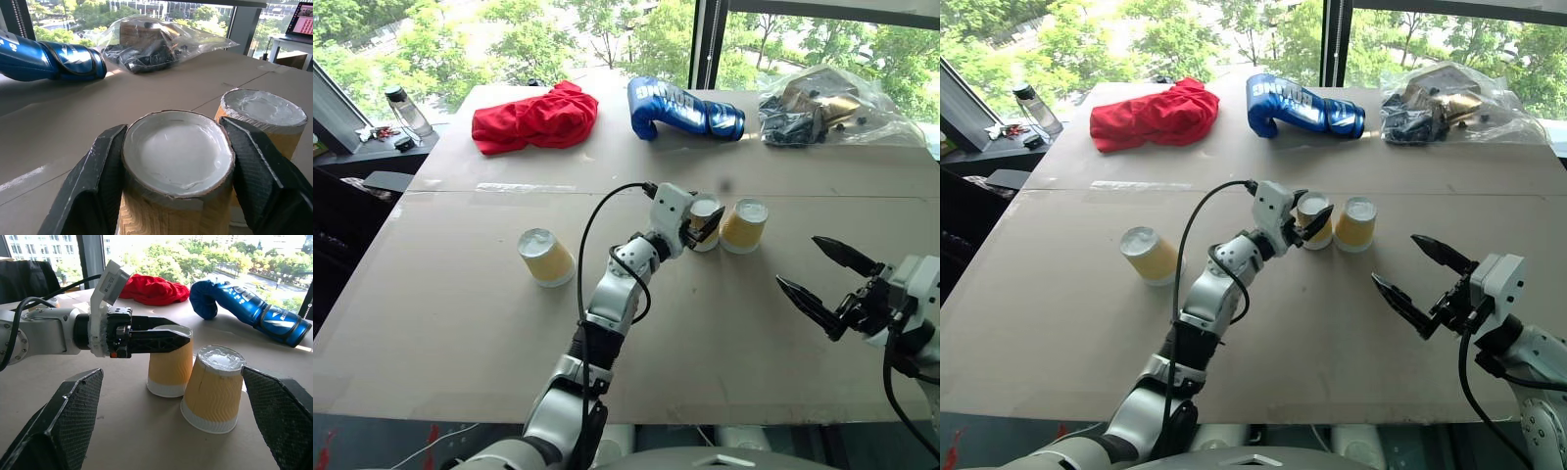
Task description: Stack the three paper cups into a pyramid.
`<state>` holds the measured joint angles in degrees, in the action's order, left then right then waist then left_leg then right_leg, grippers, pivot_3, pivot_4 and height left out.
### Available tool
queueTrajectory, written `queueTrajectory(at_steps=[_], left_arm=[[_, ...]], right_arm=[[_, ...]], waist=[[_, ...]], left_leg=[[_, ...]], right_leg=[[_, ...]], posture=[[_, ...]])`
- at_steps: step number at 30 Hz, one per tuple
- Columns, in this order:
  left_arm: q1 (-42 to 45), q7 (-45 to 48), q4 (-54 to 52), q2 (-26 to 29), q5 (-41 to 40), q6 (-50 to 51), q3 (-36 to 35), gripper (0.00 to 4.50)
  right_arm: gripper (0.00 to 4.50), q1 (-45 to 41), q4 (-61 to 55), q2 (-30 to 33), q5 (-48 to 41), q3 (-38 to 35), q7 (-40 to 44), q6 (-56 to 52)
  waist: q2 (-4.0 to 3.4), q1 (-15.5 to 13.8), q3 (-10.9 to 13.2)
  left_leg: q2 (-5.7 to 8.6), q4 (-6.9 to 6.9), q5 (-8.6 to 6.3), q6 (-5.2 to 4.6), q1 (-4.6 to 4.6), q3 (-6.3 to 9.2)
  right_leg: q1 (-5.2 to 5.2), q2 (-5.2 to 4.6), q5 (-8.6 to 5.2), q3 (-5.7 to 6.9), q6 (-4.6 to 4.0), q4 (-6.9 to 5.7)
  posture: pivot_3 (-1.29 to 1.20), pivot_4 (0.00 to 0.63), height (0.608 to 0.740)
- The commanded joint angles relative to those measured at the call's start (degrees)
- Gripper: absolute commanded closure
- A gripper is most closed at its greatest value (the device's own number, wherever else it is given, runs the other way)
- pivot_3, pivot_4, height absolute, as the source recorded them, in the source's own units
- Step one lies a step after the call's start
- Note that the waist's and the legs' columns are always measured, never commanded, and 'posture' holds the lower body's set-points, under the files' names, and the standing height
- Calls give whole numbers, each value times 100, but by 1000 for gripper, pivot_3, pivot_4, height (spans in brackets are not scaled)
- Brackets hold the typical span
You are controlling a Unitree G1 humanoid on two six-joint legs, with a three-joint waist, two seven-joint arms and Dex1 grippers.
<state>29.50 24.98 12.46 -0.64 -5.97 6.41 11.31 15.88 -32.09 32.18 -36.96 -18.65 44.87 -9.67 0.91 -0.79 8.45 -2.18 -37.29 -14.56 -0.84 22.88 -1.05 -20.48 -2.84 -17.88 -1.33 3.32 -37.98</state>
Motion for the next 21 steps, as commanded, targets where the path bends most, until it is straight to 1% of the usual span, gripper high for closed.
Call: queueTrajectory(at_steps=[1,6,11,14,16,18,21], left_arm=[[19,41,-272,-71,-74,-67,3,137],[-6,140,-447,35,-58,-69,25,137],[16,182,-972,196,-126,68,-83,137],[10,250,-1599,393,-335,187,-266,137],[-33,338,-2187,575,-614,363,-455,137],[-110,204,-2780,837,-728,691,-726,137],[-406,-155,-3538,1185,-736,1237,-1176,137]], right_arm=[[0,-34,-144,-23,-43,-30,30,114],[0,-56,-117,-26,-50,0,61,109],[0,-74,-65,-40,-45,22,113,114],[0,-110,-36,-45,-82,50,169,101],[0,-169,19,-29,-112,73,261,115],[0,-284,102,-4,-169,102,394,113],[0,-493,177,16,-312,169,552,44]], waist=[[0,0,0],[0,2,0],[0,1,0],[-1,5,0],[-1,11,0],[-2,13,-1],[-5,22,-3]], left_leg=[[0,0,0,0,0,0],[0,0,0,0,0,0],[-1,0,0,0,0,1],[-1,0,0,1,-1,0],[-3,0,1,1,0,0],[-6,0,11,19,-1,0],[-7,0,10,18,-5,-2]], right_leg=[[0,0,0,0,0,0],[0,0,0,0,0,0],[0,0,0,0,0,-1],[0,0,0,-1,0,-1],[0,0,0,-1,0,-2],[0,1,0,-1,0,-2],[2,1,0,-5,0,-4]], posture=[[0,150,740],[0,150,740],[0,150,740],[0,150,740],[0,150,740],[0,150,740],[0,150,740]])
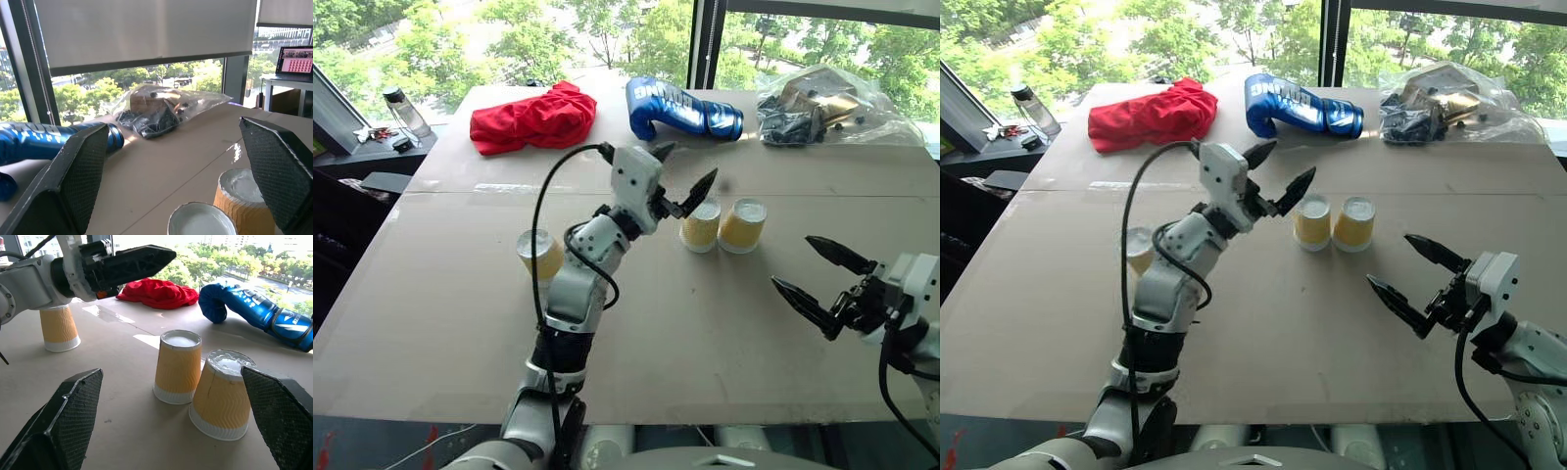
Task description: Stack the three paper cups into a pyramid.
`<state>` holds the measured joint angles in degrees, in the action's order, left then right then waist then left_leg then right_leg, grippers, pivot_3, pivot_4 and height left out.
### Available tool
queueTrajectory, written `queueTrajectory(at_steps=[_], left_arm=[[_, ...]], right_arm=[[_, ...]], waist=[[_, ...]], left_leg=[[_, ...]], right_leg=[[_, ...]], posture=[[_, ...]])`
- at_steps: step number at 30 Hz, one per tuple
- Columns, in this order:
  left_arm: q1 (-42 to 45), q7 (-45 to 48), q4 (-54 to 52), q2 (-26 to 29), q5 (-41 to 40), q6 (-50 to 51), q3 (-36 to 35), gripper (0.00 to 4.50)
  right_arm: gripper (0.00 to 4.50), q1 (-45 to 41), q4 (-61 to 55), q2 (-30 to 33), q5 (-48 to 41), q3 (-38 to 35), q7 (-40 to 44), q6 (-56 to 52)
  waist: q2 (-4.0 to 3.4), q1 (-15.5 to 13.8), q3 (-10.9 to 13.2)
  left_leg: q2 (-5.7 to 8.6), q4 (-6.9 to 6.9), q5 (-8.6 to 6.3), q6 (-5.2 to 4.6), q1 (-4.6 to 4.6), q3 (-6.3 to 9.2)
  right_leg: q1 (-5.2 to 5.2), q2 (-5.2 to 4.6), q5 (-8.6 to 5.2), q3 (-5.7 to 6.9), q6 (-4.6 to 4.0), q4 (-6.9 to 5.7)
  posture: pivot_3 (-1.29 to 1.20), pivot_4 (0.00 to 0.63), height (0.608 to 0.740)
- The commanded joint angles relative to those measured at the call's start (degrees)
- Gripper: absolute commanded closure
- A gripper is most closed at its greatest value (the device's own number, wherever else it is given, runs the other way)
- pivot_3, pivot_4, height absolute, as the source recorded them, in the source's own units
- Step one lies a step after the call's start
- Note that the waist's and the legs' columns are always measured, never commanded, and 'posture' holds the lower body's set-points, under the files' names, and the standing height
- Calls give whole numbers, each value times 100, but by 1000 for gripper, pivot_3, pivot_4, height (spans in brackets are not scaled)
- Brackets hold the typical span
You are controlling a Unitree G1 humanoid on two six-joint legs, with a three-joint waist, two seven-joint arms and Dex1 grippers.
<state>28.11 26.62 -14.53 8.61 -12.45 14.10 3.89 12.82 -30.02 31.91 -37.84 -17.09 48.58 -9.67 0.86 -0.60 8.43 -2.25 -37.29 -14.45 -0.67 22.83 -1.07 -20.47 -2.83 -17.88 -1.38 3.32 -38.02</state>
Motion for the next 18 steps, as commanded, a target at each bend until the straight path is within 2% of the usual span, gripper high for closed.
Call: queueTrajectory(at_steps=[1,4,7,10,13,18], left_arm=[[-434,-452,-1125,393,-27,654,-596,137],[-989,-851,-1950,691,135,1079,-1046,137],[-2247,-1329,-3064,735,463,1392,-1501,137],[-3387,-1540,-3760,608,615,1535,-1512,137],[-4385,-1859,-3944,230,739,1452,-1567,137],[-4807,-1939,-3561,109,885,1052,-1511,137]], right_arm=[[0,-266,-8,59,-287,46,238,9],[0,-486,76,107,-436,157,441,-81],[0,-728,238,159,-481,348,732,-109],[0,-848,440,165,-486,413,954,-84],[0,-871,634,271,-514,447,1345,-47],[0,-839,834,364,-562,408,1759,-19]], waist=[[0,5,0],[1,50,1],[5,49,2],[9,47,2],[12,-29,3],[12,-19,3]], left_leg=[[0,0,-1,-2,-2,1],[-4,1,-2,-2,-2,-1],[-8,0,-10,-17,1,4],[-12,4,-11,-17,3,0],[-9,1,-12,-20,-2,7],[-3,-3,-13,-21,-41,25]], right_leg=[[1,0,0,1,0,0],[0,0,0,-3,0,1],[0,-3,0,4,0,5],[1,-14,0,-3,0,9],[12,-25,0,-5,0,7],[58,-24,-2,6,-8,8]], posture=[[0,150,740],[0,150,740],[0,150,740],[0,150,740],[0,150,740],[0,150,740]])
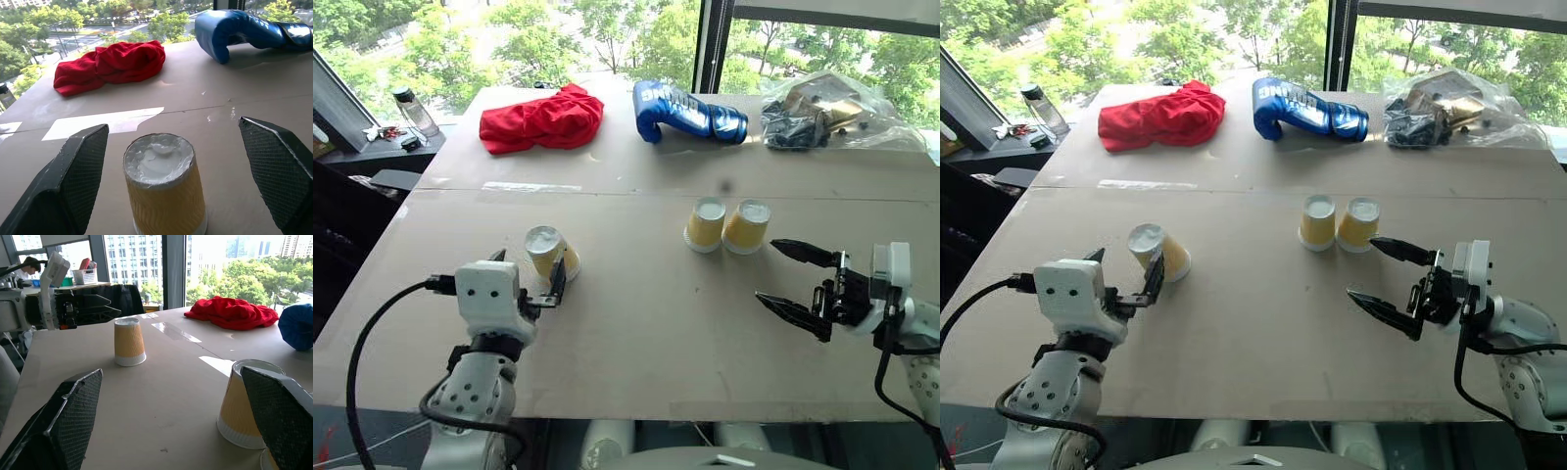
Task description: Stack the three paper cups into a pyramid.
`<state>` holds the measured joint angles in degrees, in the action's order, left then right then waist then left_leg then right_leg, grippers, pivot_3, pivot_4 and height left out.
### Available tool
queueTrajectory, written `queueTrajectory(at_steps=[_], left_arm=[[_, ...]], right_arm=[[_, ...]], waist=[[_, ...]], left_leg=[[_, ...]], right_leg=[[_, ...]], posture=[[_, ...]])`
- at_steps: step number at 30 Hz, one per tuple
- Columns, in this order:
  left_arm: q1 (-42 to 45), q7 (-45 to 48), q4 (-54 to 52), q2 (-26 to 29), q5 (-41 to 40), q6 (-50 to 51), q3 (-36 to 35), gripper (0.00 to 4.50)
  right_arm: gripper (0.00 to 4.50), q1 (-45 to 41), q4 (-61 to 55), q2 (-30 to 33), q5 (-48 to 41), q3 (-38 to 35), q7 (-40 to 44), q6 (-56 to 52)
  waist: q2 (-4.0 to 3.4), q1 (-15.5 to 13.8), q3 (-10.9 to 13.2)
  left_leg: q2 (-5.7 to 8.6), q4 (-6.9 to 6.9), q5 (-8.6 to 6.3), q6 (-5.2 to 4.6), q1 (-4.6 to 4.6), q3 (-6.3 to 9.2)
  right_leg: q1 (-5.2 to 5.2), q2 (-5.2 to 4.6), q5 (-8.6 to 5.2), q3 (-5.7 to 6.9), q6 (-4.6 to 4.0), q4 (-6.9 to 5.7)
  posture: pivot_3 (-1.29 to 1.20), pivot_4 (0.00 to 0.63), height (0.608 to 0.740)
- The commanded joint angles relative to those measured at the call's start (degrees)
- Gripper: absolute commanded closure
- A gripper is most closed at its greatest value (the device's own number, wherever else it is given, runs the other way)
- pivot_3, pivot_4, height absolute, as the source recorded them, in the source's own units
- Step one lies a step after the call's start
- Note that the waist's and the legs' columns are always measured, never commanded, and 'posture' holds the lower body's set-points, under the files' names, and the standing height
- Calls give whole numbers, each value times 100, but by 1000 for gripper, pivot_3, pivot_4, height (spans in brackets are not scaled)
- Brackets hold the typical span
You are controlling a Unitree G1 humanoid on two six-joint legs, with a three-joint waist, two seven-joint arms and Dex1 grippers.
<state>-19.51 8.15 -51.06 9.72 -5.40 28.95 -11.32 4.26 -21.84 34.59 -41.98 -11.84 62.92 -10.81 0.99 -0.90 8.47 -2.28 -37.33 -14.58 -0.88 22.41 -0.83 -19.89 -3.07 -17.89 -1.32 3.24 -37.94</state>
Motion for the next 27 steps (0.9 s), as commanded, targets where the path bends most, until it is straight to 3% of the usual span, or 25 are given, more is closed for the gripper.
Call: queueTrajectory(at_steps=[1,12,27], left_arm=[[6,-118,212,-4,214,-507,12,137],[572,-295,1331,-79,327,-1113,23,137],[1312,175,2812,295,173,-1968,-23,137]], right_arm=[[0,23,55,115,-135,-127,398,110],[0,-81,-93,129,-81,-86,280,-34],[0,-23,-499,120,-78,-76,-194,-147]], waist=[[-3,15,-1],[-2,22,0],[-2,18,0]], left_leg=[[0,0,0,0,-10,-1],[-2,4,-1,-2,-14,-7],[-3,6,-1,-2,-6,-1]], right_leg=[[10,1,0,1,-2,1],[15,0,0,-2,-1,10],[9,-4,1,3,0,11]], posture=[[0,150,740],[0,150,740],[0,150,740]])
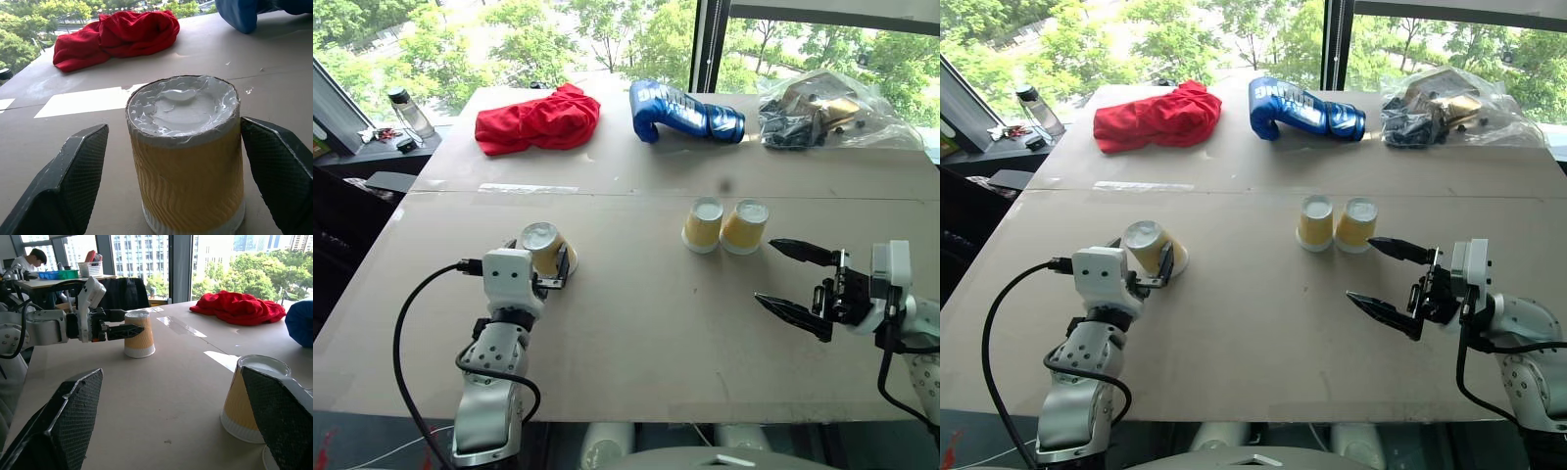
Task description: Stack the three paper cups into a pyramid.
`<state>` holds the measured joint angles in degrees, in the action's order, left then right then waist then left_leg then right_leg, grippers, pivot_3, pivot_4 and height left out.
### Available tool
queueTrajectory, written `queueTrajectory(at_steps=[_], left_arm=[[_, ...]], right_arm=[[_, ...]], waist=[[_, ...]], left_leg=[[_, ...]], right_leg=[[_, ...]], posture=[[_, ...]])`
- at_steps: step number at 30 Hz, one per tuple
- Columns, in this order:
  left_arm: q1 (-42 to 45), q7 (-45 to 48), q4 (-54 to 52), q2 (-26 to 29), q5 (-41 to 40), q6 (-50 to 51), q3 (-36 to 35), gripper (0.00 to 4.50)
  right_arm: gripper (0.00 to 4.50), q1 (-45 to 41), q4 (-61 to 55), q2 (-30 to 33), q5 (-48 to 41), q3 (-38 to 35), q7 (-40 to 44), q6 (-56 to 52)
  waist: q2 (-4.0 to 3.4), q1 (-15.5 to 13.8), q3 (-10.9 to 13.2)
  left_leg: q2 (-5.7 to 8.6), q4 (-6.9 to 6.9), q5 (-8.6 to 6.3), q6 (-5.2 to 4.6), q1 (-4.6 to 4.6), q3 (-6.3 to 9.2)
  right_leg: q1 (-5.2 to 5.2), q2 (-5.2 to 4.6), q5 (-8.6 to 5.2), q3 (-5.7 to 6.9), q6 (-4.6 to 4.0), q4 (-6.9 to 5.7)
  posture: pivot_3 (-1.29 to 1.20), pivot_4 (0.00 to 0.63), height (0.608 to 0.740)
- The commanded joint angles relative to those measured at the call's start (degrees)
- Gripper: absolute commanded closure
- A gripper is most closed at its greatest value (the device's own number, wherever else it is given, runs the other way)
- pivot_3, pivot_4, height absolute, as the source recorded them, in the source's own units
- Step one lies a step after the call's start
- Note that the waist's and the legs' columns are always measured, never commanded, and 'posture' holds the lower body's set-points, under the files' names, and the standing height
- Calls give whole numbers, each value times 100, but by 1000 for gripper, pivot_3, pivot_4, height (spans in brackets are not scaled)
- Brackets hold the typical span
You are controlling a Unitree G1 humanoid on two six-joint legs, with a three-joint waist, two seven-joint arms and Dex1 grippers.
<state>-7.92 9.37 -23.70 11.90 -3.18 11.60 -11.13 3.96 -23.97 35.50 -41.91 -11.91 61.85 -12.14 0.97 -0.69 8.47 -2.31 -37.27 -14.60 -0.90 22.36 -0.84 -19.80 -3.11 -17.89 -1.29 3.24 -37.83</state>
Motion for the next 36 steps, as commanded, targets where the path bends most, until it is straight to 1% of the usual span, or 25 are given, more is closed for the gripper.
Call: queueTrajectory(at_steps=[1,8,9,10,12,13,19,23,27,31,33,35,36], left_arm=[[205,78,146,100,-54,-283,-34,137],[420,150,448,167,-107,-581,-48,137],[446,156,471,166,-116,-609,-49,646],[470,156,495,167,-116,-625,-46,975],[505,155,534,165,-113,-652,-37,1898],[517,153,550,165,-111,-666,-35,2054],[720,140,638,265,-52,-739,-70,2054],[1287,358,698,434,-231,-568,16,2054],[2330,952,894,605,-723,-161,251,2054],[3731,1711,1420,872,-1083,348,565,2054],[4501,2047,1741,865,-1273,637,760,2054],[5162,2387,2122,736,-1429,865,997,2054],[5481,2634,2398,574,-1511,928,1173,2054]], right_arm=[[0,10,-310,26,-87,-71,-113,-30],[0,-4,-369,34,-95,-85,-201,-79],[0,-4,-371,33,-93,-86,-203,-82],[0,-9,-370,32,-91,-84,-206,-84],[0,-17,-369,29,-85,-77,-207,-84],[0,-21,-369,28,-85,-75,-209,-85],[0,-49,-345,11,-58,-60,-230,-56],[0,-79,-307,-33,-70,-115,-300,-32],[0,-134,-277,-103,-153,-254,-477,-47],[0,-76,-284,-120,-225,-445,-632,-37],[0,-9,-240,-157,-178,-561,-706,46],[0,-14,-119,-305,-82,-728,-931,205],[0,15,-60,-326,-88,-814,-1009,191]], waist=[[0,-6,0],[0,0,0],[0,-1,0],[0,-1,0],[0,-1,0],[0,-1,0],[0,-1,0],[0,-17,0],[2,-28,2],[6,-20,5],[6,-14,6],[7,-11,7],[7,-13,7]], left_leg=[[0,0,0,0,1,3],[1,0,0,0,7,4],[1,0,0,0,7,4],[1,0,0,0,7,5],[1,0,0,0,7,6],[1,0,0,0,7,6],[1,0,0,0,11,8],[2,-1,0,0,15,15],[7,-6,0,1,24,25],[14,-7,1,1,28,22],[20,-8,2,2,41,27],[19,-7,2,2,42,27],[18,-7,2,2,42,28]], right_leg=[[0,0,0,3,0,0],[-1,-1,0,4,1,5],[-2,-1,0,4,1,5],[-2,-1,0,5,1,5],[-2,-1,0,6,1,5],[-2,-1,0,7,1,5],[-3,-1,1,9,1,6],[-3,-1,1,19,1,5],[-4,-2,1,43,2,5],[-9,1,1,47,5,7],[-19,12,1,56,6,6],[-20,14,0,55,8,7],[-21,16,0,56,8,8]], posture=[[0,150,740],[0,150,740],[0,150,740],[0,150,740],[0,150,740],[0,150,740],[0,150,740],[0,150,740],[0,150,740],[0,150,740],[0,150,740],[0,150,740],[0,150,740]])
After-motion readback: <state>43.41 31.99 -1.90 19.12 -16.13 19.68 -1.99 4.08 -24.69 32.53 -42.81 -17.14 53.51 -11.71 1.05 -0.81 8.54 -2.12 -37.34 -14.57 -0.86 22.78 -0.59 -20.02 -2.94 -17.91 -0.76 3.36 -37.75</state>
